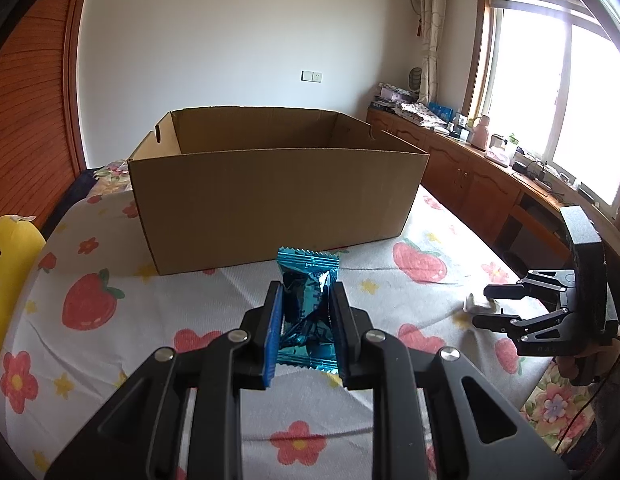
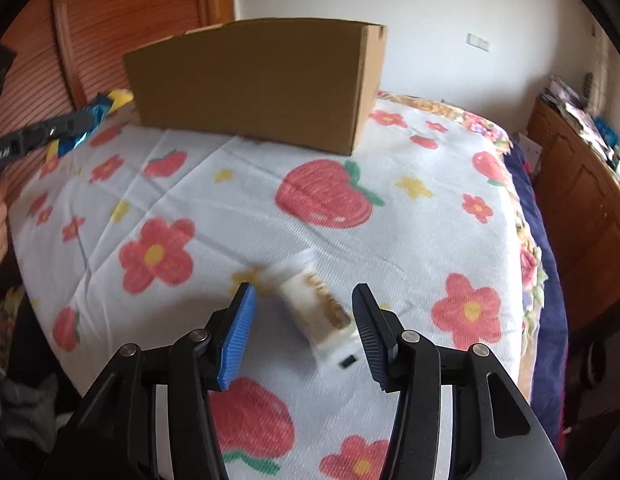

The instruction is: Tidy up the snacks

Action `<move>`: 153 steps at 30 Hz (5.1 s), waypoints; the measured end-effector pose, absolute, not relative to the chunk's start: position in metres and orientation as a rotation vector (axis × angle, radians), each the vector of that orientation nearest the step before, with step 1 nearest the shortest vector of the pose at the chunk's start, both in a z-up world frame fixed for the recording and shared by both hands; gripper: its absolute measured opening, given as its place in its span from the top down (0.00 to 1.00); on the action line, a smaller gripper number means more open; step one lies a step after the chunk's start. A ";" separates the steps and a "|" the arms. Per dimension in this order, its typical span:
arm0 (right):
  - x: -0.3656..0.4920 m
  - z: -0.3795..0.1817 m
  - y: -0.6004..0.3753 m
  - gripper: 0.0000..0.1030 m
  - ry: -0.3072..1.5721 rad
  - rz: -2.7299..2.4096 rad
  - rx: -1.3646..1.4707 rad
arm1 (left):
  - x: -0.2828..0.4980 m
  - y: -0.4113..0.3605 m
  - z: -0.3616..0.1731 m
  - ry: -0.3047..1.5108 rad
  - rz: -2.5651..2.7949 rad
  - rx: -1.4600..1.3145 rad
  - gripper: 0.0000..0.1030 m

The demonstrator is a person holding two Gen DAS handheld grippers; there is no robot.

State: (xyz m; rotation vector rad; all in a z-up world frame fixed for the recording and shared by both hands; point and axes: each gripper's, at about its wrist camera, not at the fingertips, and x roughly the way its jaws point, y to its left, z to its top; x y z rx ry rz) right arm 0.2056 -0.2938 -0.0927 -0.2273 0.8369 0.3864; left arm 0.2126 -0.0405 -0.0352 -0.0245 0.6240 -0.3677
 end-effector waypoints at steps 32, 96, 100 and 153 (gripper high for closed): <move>0.330 0.029 -0.216 0.81 0.563 0.456 -0.120 | 0.336 -0.033 0.049 0.483 -0.331 0.058 0.80; 0.127 0.032 -0.243 0.30 0.480 0.266 -0.027 | 0.116 -0.035 0.027 0.487 -0.140 0.099 0.51; 0.115 0.032 -0.246 0.19 0.470 0.258 -0.005 | 0.104 -0.035 0.028 0.474 -0.114 0.091 0.50; 0.076 0.025 -0.239 0.00 0.429 0.157 -0.033 | 0.057 -0.021 0.025 0.416 -0.016 0.043 0.01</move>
